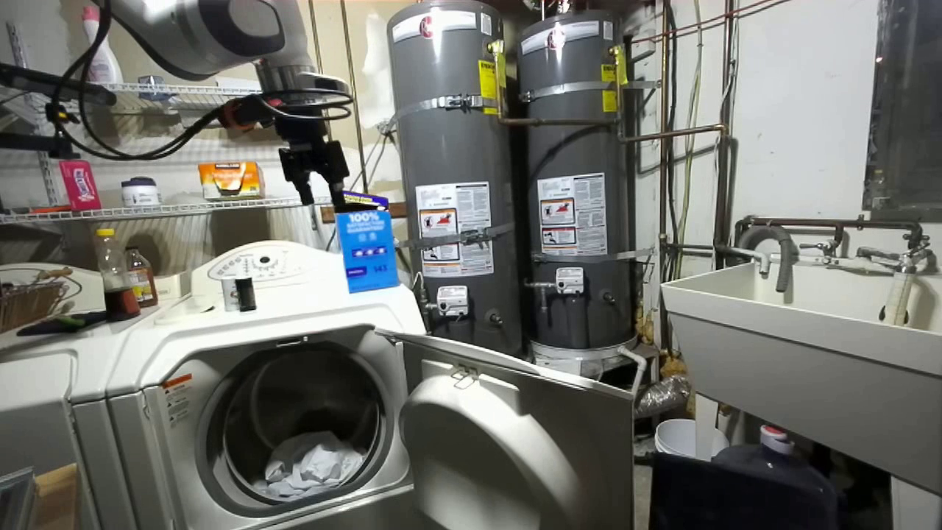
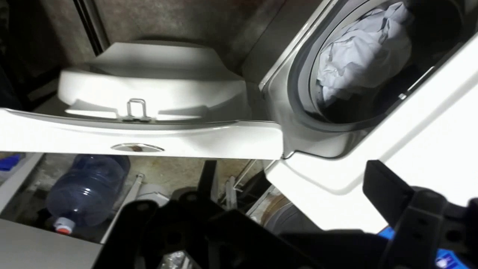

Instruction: Move the pepper cellar to the black table

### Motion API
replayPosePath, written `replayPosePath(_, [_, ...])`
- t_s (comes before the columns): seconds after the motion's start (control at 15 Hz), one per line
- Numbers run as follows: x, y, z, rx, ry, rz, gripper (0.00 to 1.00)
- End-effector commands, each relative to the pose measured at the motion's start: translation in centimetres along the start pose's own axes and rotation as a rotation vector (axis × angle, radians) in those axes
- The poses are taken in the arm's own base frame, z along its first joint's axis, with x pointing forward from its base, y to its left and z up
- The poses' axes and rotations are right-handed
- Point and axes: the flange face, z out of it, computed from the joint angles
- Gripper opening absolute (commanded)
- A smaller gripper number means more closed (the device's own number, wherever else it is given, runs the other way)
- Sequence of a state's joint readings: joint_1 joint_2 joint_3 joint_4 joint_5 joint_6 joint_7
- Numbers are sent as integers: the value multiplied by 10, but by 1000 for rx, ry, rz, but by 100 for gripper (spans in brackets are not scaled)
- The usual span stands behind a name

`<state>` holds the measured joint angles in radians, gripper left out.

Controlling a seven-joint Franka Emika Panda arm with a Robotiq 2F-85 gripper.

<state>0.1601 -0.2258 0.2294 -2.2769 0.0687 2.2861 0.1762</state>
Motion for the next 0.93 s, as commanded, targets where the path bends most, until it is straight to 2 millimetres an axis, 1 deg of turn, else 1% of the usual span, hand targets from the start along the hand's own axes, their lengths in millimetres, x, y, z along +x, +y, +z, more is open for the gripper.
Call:
replayPosePath(0.0, [48,-58,26,24,-43,-190,100])
replayPosePath(0.07, [51,-84,37,33,-57,-240,100])
replayPosePath(0.13, [56,-100,43,38,-70,-289,100])
replayPosePath(0.2, [52,-126,55,43,-89,-337,100])
replayPosePath(0.27, [52,-144,63,46,-107,-386,100])
replayPosePath(0.4, [39,-183,77,53,-140,-489,100])
replayPosePath(0.47, [30,-199,81,53,-162,-538,100])
replayPosePath(0.53, [25,-208,81,54,-177,-590,100])
replayPosePath(0.6, [23,-192,82,60,-149,-501,100])
replayPosePath(0.67, [18,-204,85,63,-164,-537,100])
replayPosePath(0.73, [17,-210,85,65,-168,-555,100])
replayPosePath(0.87, [18,-209,84,65,-167,-566,100])
